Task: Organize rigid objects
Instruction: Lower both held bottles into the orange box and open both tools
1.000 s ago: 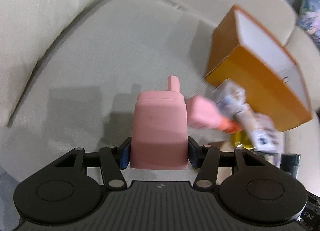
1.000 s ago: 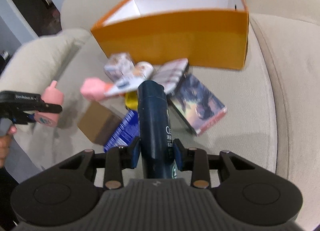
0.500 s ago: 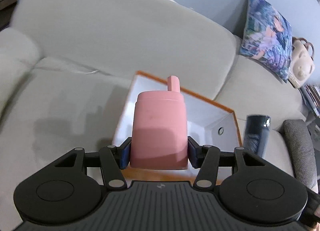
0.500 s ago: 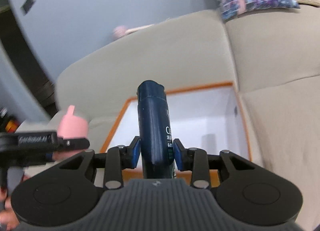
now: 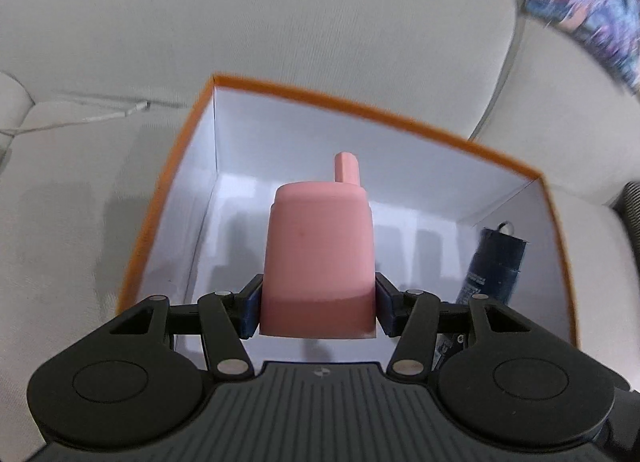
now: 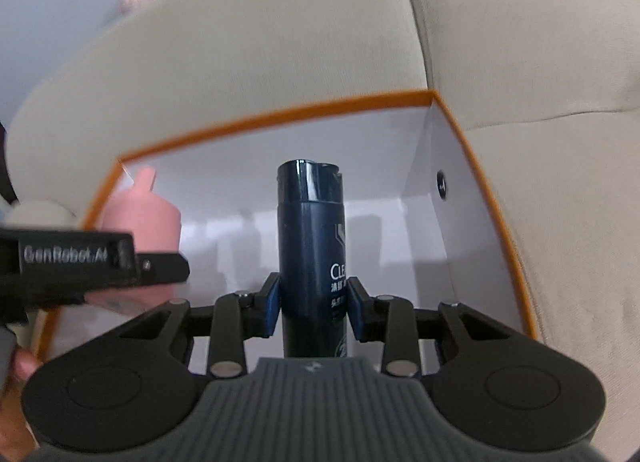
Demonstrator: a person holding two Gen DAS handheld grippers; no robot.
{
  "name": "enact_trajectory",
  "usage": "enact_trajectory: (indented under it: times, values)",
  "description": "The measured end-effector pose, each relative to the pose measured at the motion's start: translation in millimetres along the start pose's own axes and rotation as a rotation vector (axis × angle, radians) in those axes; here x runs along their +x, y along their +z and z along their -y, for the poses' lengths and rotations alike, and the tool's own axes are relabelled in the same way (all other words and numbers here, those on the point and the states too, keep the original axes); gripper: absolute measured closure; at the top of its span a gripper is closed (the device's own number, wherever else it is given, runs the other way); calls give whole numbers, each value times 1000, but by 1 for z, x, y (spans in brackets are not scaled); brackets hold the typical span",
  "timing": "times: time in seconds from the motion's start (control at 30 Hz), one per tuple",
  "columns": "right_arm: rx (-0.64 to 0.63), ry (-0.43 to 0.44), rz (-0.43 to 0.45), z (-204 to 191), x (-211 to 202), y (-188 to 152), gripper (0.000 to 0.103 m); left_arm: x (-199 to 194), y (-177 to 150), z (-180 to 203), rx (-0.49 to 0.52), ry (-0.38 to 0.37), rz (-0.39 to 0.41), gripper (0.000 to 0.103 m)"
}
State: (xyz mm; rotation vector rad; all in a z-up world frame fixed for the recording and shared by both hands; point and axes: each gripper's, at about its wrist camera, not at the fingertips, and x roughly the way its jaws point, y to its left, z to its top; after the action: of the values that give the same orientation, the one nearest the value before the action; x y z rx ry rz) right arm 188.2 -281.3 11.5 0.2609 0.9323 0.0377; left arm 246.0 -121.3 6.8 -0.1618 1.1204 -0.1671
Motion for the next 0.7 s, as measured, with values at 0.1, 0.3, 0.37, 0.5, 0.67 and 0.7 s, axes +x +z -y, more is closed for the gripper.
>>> enact_trajectory:
  times: [0.1,0.3,0.37,0.5,0.67,0.7]
  values:
    - [-24,-54,-31,-4,10,1,68,15,0,2,-1,20,-79,40]
    - [-66,-108,-121,-7,23,6,68,37,-8,2,6,97,-201,40]
    - [-52,-107,-148,-7,29,8,68,38,-9,3,3,106,-216,40]
    - [-33,-120,-161,-5,35,12,68,39,-7,0,2,114,-239,40]
    - [-39,-141,-159,-6,38,12,68,41,-4,-3,-14,129,-255,40]
    - [-39,-144,-158,-5,38,12,67,40,-3,-3,-14,130,-258,40]
